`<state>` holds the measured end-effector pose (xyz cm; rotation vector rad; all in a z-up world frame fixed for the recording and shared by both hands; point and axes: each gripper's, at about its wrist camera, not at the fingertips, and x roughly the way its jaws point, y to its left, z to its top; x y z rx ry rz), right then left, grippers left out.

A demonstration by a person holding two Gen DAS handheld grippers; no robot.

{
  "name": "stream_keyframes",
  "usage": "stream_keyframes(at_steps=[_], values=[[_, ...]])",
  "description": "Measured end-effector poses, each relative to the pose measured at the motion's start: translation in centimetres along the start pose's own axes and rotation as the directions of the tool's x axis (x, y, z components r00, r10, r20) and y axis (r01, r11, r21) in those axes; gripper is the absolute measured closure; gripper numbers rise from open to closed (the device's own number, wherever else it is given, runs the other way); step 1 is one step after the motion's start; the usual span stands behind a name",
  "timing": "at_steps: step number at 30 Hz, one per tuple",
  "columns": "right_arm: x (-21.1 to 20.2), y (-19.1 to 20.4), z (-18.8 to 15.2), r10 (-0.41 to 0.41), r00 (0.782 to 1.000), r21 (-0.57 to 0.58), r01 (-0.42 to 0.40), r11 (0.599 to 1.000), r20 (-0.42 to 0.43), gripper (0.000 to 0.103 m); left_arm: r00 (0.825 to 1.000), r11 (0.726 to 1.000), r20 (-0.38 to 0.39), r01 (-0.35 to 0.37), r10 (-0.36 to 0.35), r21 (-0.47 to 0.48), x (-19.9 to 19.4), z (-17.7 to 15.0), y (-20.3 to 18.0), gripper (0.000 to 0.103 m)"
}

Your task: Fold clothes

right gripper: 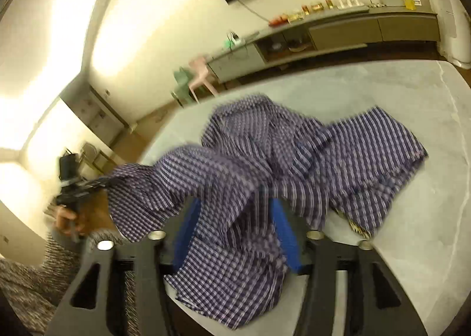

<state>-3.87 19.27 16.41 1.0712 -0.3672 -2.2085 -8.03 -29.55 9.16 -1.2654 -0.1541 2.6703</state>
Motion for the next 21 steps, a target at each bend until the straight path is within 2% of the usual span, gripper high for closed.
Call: stream_keyframes(at_steps=[2, 3, 4, 6, 7, 9, 11, 13, 14, 16, 17, 19, 20, 21], values=[[2.0, 0.6, 1.8, -0.084, 0.996, -0.034, 0.082, 0.996, -0.04, 0.043, 0.999, 0.998, -0.015, -0.049, 0.049, -0.028, 1.3, 2.3, 0.6, 0.048], [3.2, 0.4, 2.6, -0.128, 0.99, -0.054, 0.125, 0.991, -0.066, 0.042, 1.0, 0.999, -0.014, -0.024, 0.024, -0.046, 1.5, 3.5, 0.6, 0.049], [4.5, 0.3, 3.5, -0.172, 0.981, -0.076, 0.165, 0.983, -0.089, 0.042, 0.999, 0.999, -0.005, 0.042, -0.042, -0.001, 1.0, 3.3, -0.3, 0.049], [5.7, 0.0, 5.1, -0.229, 0.967, -0.119, 0.215, 0.969, -0.116, 0.04, 0.985, 0.981, 0.005, 0.171, -0.172, 0.093, -0.2, 3.1, -2.1, 0.049], [6.2, -0.1, 6.0, -0.244, 0.961, -0.151, 0.224, 0.963, -0.129, 0.036, 0.972, 0.963, 0.006, 0.233, -0.236, 0.137, -0.8, 2.9, -3.0, 0.049], [7.3, -0.4, 7.8, -0.275, 0.949, -0.215, 0.239, 0.947, -0.152, 0.032, 0.946, 0.936, 0.029, 0.316, -0.324, 0.154, -3.0, 1.9, -3.4, 0.047], [9.6, -0.8, 9.5, -0.317, 0.933, -0.28, 0.263, 0.923, -0.17, 0.03, 0.905, 0.906, 0.065, 0.415, -0.42, 0.079, -5.3, 1.5, -1.7, 0.047], [12.6, -1.3, 11.0, -0.363, 0.913, -0.338, 0.288, 0.896, -0.185, 0.03, 0.86, 0.871, 0.145, 0.491, -0.489, 0.026, -8.0, 1.6, 1.3, 0.041], [14.4, -2.1, 11.6, -0.379, 0.903, -0.343, 0.297, 0.891, -0.202, 0.03, 0.855, 0.868, 0.163, 0.495, -0.492, 0.024, -9.0, 1.7, 2.7, 0.034], [17.7, -4.0, 12.6, -0.395, 0.888, -0.33, 0.309, 0.892, -0.237, 0.03, 0.846, 0.865, 0.198, 0.501, -0.495, 0.022, -10.8, 1.7, 5.4, 0.03], [19.1, -4.9, 12.9, -0.395, 0.883, -0.319, 0.309, 0.896, -0.254, 0.03, 0.873, 0.889, 0.174, 0.456, -0.455, 0.039, -11.0, 1.5, 6.2, 0.03], [21.4, -6.1, 12.6, -0.378, 0.881, -0.313, 0.288, 0.905, -0.283, 0.03, 0.93, 0.933, 0.079, 0.354, -0.358, 0.057, -10.2, 0.8, 6.6, 0.03], [22.0, -6.5, 12.3, -0.376, 0.878, -0.321, 0.28, 0.905, -0.297, 0.031, 0.947, 0.945, 0.031, 0.318, -0.321, 0.077, -9.8, 0.3, 6.1, 0.03], [22.6, -6.9, 11.9, -0.381, 0.871, -0.334, 0.275, 0.901, -0.311, 0.035, 0.944, 0.938, -0.019, 0.33, -0.33, 0.108, -9.7, -0.7, 5.0, 0.03]])
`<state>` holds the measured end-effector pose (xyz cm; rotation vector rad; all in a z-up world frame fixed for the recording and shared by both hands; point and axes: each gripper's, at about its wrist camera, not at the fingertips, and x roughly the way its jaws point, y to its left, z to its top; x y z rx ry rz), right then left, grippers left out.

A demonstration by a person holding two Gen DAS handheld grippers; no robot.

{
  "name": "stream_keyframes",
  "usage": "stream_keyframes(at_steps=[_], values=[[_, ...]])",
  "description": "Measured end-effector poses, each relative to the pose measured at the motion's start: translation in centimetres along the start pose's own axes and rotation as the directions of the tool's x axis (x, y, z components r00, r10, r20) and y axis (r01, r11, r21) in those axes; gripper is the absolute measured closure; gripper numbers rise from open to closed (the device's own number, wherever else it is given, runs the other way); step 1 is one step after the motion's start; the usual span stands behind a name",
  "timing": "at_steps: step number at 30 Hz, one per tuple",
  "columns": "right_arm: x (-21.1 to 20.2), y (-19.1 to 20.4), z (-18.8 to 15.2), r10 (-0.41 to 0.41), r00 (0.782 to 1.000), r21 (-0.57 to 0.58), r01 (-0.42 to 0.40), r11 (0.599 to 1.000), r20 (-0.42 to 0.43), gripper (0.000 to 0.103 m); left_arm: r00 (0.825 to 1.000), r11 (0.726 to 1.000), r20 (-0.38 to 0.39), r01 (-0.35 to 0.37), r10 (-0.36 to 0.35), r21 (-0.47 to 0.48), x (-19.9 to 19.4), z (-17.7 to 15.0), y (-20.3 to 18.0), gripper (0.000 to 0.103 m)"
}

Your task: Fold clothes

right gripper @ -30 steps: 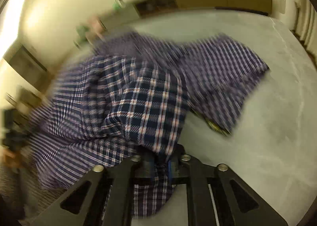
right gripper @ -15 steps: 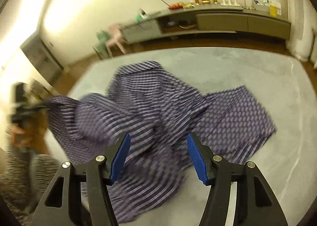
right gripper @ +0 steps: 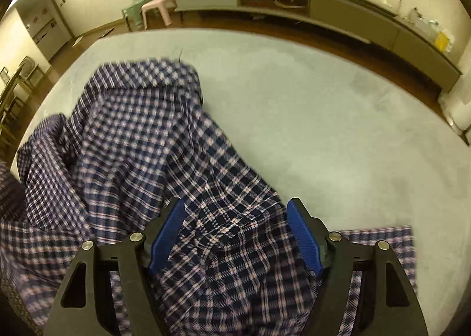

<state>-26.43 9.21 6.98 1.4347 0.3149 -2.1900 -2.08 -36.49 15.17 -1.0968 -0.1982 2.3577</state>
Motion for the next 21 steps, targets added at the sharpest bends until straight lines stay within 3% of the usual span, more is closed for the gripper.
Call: stream_keyframes(at_steps=[1, 2, 4, 6, 8, 10, 12, 13, 14, 15, 18, 21], values=[[0.5, 0.0, -0.4, -0.024, 0.999, -0.028, 0.023, 0.999, -0.025, 0.078, 0.999, 0.999, -0.049, 0.015, -0.013, 0.032, 0.5, -0.9, -1.1, 0.03], [0.6, 0.0, -0.8, -0.058, 0.997, -0.058, 0.056, 0.997, -0.046, 0.092, 0.995, 0.996, -0.097, 0.036, -0.028, 0.077, 0.7, -1.8, -2.3, 0.03], [-0.5, -0.8, -1.8, -0.118, 0.992, -0.083, 0.114, 0.99, -0.039, 0.095, 0.979, 0.975, -0.198, -0.012, 0.057, 0.224, 1.3, -3.8, -5.6, 0.03], [-2.1, -1.9, -3.0, -0.232, 0.972, -0.101, 0.228, 0.968, -0.025, 0.096, 0.959, 0.943, -0.247, -0.053, 0.14, 0.329, 1.5, -5.2, -7.6, 0.03], [-3.4, -3.3, -4.2, -0.287, 0.958, -0.075, 0.285, 0.956, -0.016, 0.096, 0.957, 0.921, -0.242, -0.056, 0.159, 0.385, 0.6, -5.6, -8.6, 0.03], [-5.4, -4.8, -5.5, -0.197, 0.98, 0.02, 0.196, 0.98, 0.034, 0.096, 0.971, 0.907, -0.165, -0.094, 0.175, 0.411, -0.6, -3.9, -9.0, 0.03], [-6.5, -5.7, -6.2, -0.105, 0.992, 0.097, 0.098, 0.99, 0.073, 0.089, 0.984, 0.913, -0.073, -0.121, 0.162, 0.39, -0.7, -0.8, -8.5, 0.027], [-6.9, -6.2, -6.5, -0.065, 0.994, 0.132, 0.053, 0.99, 0.087, 0.077, 0.988, 0.919, -0.032, -0.13, 0.153, 0.372, -0.3, 1.1, -8.0, 0.024], [-7.3, -6.5, -6.7, -0.039, 0.994, 0.161, 0.022, 0.987, 0.099, 0.068, 0.988, 0.928, -0.022, -0.139, 0.156, 0.345, 1.3, 3.1, -7.5, 0.02], [-7.5, -6.6, -6.7, -0.049, 0.993, 0.172, 0.03, 0.985, 0.103, 0.067, 0.987, 0.937, -0.015, -0.147, 0.16, 0.318, 3.0, 5.2, -6.9, 0.02], [-8.3, -6.7, -6.7, -0.031, 0.991, 0.219, 0.001, 0.976, 0.132, 0.062, 0.968, 0.959, -0.129, -0.185, 0.215, 0.216, 13.1, 10.8, -5.1, 0.02], [-8.2, -6.3, -6.9, -0.017, 0.99, 0.227, -0.016, 0.974, 0.141, 0.052, 0.917, 0.944, -0.272, -0.232, 0.292, 0.234, 25.6, 14.1, -4.2, 0.02]])
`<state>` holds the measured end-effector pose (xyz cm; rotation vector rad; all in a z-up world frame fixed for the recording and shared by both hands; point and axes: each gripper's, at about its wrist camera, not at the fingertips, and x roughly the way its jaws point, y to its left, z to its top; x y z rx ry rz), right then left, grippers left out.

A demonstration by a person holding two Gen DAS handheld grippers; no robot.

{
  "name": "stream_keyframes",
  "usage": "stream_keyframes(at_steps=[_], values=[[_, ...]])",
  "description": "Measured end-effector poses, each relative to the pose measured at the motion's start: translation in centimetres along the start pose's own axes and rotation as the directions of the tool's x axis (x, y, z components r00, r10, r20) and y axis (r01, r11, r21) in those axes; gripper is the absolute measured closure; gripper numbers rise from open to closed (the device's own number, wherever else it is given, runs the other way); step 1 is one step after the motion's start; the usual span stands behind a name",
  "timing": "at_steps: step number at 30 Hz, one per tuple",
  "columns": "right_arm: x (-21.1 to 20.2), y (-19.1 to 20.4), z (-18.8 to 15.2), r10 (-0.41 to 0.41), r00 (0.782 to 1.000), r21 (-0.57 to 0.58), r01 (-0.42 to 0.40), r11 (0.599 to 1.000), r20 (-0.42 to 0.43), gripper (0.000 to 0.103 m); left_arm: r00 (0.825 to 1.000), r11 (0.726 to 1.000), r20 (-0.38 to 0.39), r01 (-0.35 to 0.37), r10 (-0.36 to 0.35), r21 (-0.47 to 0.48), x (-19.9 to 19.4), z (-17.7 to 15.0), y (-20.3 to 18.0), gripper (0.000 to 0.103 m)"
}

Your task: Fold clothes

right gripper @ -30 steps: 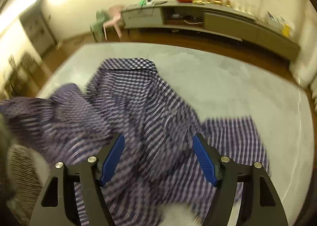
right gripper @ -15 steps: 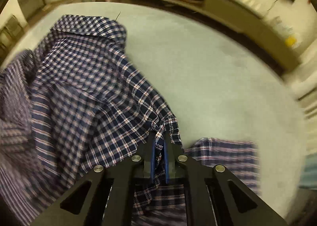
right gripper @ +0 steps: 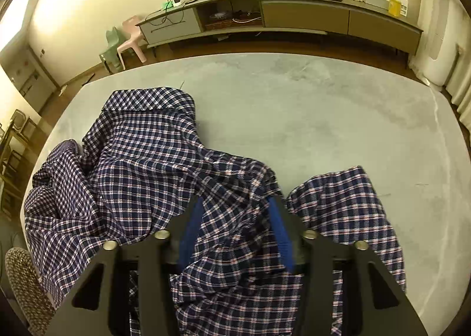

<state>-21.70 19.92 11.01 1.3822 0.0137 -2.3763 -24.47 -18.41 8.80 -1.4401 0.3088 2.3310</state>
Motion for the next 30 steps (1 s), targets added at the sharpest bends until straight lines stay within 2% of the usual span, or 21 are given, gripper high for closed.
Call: stream_keyframes(at_steps=[2, 3, 4, 5, 6, 7, 8, 9, 10, 11, 12, 15, 17, 18, 19, 20, 21, 23, 27, 28, 30], values=[[0.3, 0.1, -0.1, -0.028, 1.0, -0.038, 0.028, 0.999, 0.006, 0.044, 0.993, 0.999, -0.113, -0.043, 0.044, 0.013, 6.6, 3.1, -1.0, 0.022], [0.5, 0.2, -0.2, -0.042, 0.999, -0.06, 0.043, 0.997, 0.012, 0.041, 0.987, 0.998, -0.148, -0.067, 0.069, 0.018, 9.3, 3.7, -1.4, 0.031], [0.9, 0.4, -0.3, -0.053, 0.998, -0.084, 0.054, 0.995, 0.016, 0.035, 0.979, 0.996, -0.184, -0.09, 0.093, 0.023, 12.0, 4.4, -1.8, 0.046], [1.4, 0.5, -0.3, -0.064, 0.998, -0.118, 0.065, 0.991, 0.014, 0.033, 0.965, 0.995, -0.243, -0.102, 0.102, 0.015, 14.7, 4.9, -1.6, 0.083], [2.0, 0.6, -0.4, -0.075, 0.997, -0.152, 0.076, 0.985, 0.012, 0.033, 0.962, 0.994, -0.25, -0.11, 0.111, 0.015, 15.9, 5.1, -1.3, 0.096], [2.5, 0.6, -0.4, -0.089, 0.996, -0.185, 0.089, 0.979, 0.005, 0.033, 0.959, 0.993, -0.258, -0.119, 0.119, 0.015, 17.1, 5.3, -1.0, 0.096], [3.3, 0.5, -0.4, -0.112, 0.994, -0.216, 0.106, 0.971, -0.015, 0.039, 0.956, 0.991, -0.264, -0.13, 0.129, 0.014, 18.2, 5.5, -0.5, 0.098], [4.0, 0.4, -0.4, -0.13, 0.991, -0.238, 0.118, 0.964, -0.034, 0.057, 0.957, 0.984, -0.24, -0.174, 0.163, -0.027, 17.7, 6.3, 1.3, 0.099], [4.4, 0.0, -0.2, -0.136, 0.989, -0.236, 0.119, 0.964, -0.055, 0.095, 0.956, 0.974, -0.217, -0.216, 0.197, -0.069, 17.2, 7.1, 3.1, 0.099], [4.6, -0.3, 0.2, -0.138, 0.988, -0.231, 0.119, 0.966, -0.068, 0.095, 0.954, 0.961, -0.195, -0.253, 0.228, -0.114, 16.6, 7.9, 4.9, 0.099], [4.2, -0.7, 0.7, -0.13, 0.99, -0.216, 0.114, 0.97, -0.063, 0.095, 0.971, 0.957, -0.152, -0.214, 0.186, -0.198, 15.2, 8.3, 6.6, 0.098], [3.0, -0.8, 1.8, -0.096, 0.994, -0.208, 0.085, 0.975, -0.047, 0.095, 0.985, 0.935, -0.089, -0.167, 0.146, -0.311, 12.5, 9.0, 9.7, 0.098], [2.8, -0.7, 1.7, -0.054, 0.996, -0.221, 0.038, 0.975, -0.069, 0.09, 0.985, 0.951, -0.127, -0.148, 0.117, -0.272, 13.0, 8.3, 9.1, 0.094], [2.5, -0.8, 1.5, -0.015, 0.997, -0.226, -0.004, 0.974, -0.081, 0.084, 0.984, 0.958, -0.144, -0.137, 0.103, -0.253, 13.3, 7.9, 8.8, 0.088], [2.2, -0.9, 1.4, 0.022, 0.996, -0.228, -0.042, 0.973, -0.088, 0.061, 0.987, 0.961, -0.134, -0.124, 0.093, -0.246, 13.2, 7.3, 8.4, 0.084], [1.6, -1.3, 1.4, 0.052, 0.995, -0.225, -0.069, 0.972, -0.08, 0.048, 0.989, 0.965, -0.124, -0.111, 0.083, -0.238, 13.2, 6.7, 8.1, 0.073], [1.0, -1.6, 1.5, 0.078, 0.995, -0.215, -0.091, 0.972, -0.067, 0.046, 0.991, 0.968, -0.115, -0.099, 0.074, -0.231, 13.2, 6.1, 7.7, 0.058], [-0.2, -2.7, 2.5, 0.108, 0.994, -0.141, -0.11, 0.984, -0.019, 0.044, 0.993, 0.972, -0.099, -0.081, 0.06, -0.221, 13.1, 5.3, 7.3, 0.048], [1.0, -3.3, 3.9, 0.076, 0.997, -0.042, -0.075, 0.996, 0.017, 0.043, 0.991, 0.972, -0.123, -0.087, 0.061, -0.219, 14.3, 5.9, 7.3, 0.048], [1.9, -3.0, 4.0, 0.062, 0.998, -0.045, -0.063, 0.997, -0.003, 0.043, 0.991, 0.973, -0.122, -0.08, 0.055, -0.216, 14.6, 6.4, 7.5, 0.048], [3.9, -2.2, 4.0, 0.059, 0.996, -0.08, -0.064, 0.995, -0.063, 0.051, 0.992, 0.976, -0.118, -0.065, 0.04, -0.209, 15.3, 7.5, 7.9, 0.048]])
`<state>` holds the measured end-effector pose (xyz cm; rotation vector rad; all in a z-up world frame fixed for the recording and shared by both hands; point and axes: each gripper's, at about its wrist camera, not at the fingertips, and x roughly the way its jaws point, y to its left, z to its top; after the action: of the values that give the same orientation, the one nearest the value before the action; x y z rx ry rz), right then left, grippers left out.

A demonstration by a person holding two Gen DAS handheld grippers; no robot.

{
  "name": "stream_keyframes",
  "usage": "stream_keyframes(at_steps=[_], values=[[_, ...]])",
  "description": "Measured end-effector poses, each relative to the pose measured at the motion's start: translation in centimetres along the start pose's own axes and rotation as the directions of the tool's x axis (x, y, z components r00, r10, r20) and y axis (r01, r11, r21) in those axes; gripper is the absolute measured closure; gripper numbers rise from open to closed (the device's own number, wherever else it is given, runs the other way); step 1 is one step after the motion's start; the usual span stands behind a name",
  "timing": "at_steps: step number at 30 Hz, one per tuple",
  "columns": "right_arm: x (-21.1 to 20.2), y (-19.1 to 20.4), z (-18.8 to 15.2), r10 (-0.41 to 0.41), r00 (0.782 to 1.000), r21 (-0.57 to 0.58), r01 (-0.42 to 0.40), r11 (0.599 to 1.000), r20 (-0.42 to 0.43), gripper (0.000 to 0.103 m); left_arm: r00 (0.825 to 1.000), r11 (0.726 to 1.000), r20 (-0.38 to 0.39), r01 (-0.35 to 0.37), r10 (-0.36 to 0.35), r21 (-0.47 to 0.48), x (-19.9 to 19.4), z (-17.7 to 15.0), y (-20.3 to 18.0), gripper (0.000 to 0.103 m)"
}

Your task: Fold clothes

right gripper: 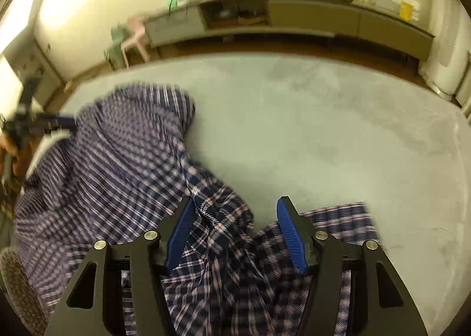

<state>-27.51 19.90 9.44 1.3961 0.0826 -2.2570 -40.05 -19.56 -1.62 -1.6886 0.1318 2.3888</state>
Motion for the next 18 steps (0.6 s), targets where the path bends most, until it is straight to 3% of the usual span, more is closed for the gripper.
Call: stream_keyframes(at_steps=[1, 4, 6, 9, 10, 11, 12, 15, 18], values=[[0.4, 0.3, 0.1, 0.007, 1.0, -0.025, -0.007, 1.0, -0.023, 0.062, 0.999, 0.999, 0.018, 0.033, -0.033, 0.007, -0.5, 0.4, -0.1, 0.048], [0.8, 1.4, 0.7, -0.014, 0.999, -0.106, 0.009, 0.994, -0.046, 0.063, 0.995, 0.996, 0.069, 0.074, -0.077, 0.047, -1.8, 1.6, -0.6, 0.047], [0.4, 1.6, 1.4, -0.032, 0.999, -0.134, 0.027, 0.991, -0.036, 0.063, 0.998, 0.998, 0.067, 0.017, -0.02, 0.057, -1.5, 2.6, -0.8, 0.047], [0.6, 1.6, 2.2, -0.046, 0.999, -0.133, 0.042, 0.99, -0.024, 0.062, 1.0, 0.993, 0.005, -0.023, 0.022, 0.116, 1.2, 4.1, -2.7, 0.047], [0.9, 1.7, 2.3, -0.05, 0.998, -0.138, 0.045, 0.989, -0.033, 0.066, 0.999, 0.989, -0.008, -0.032, 0.034, 0.145, 2.2, 4.4, -3.8, 0.048], [1.1, 2.0, 2.4, -0.06, 0.998, -0.16, 0.053, 0.986, -0.037, 0.091, 0.999, 0.986, -0.008, -0.047, 0.049, 0.161, 2.9, 4.7, -4.6, 0.067], [1.2, 2.4, 2.6, -0.074, 0.997, -0.183, 0.066, 0.981, -0.038, 0.1, 0.997, 0.983, -0.001, -0.079, 0.081, 0.166, 3.3, 5.1, -5.0, 0.097], [-0.2, 3.3, 4.5, -0.164, 0.986, -0.232, 0.168, 0.958, 0.035, 0.099, 0.977, 0.965, 0.063, -0.213, 0.206, 0.153, 3.4, 6.5, -5.4, 0.1], [-2.6, 3.6, 7.7, -0.304, 0.93, -0.193, 0.344, 0.919, 0.209, 0.099, 0.951, 0.958, 0.143, -0.283, 0.274, 0.042, 2.1, 8.9, -4.0, 0.099]])
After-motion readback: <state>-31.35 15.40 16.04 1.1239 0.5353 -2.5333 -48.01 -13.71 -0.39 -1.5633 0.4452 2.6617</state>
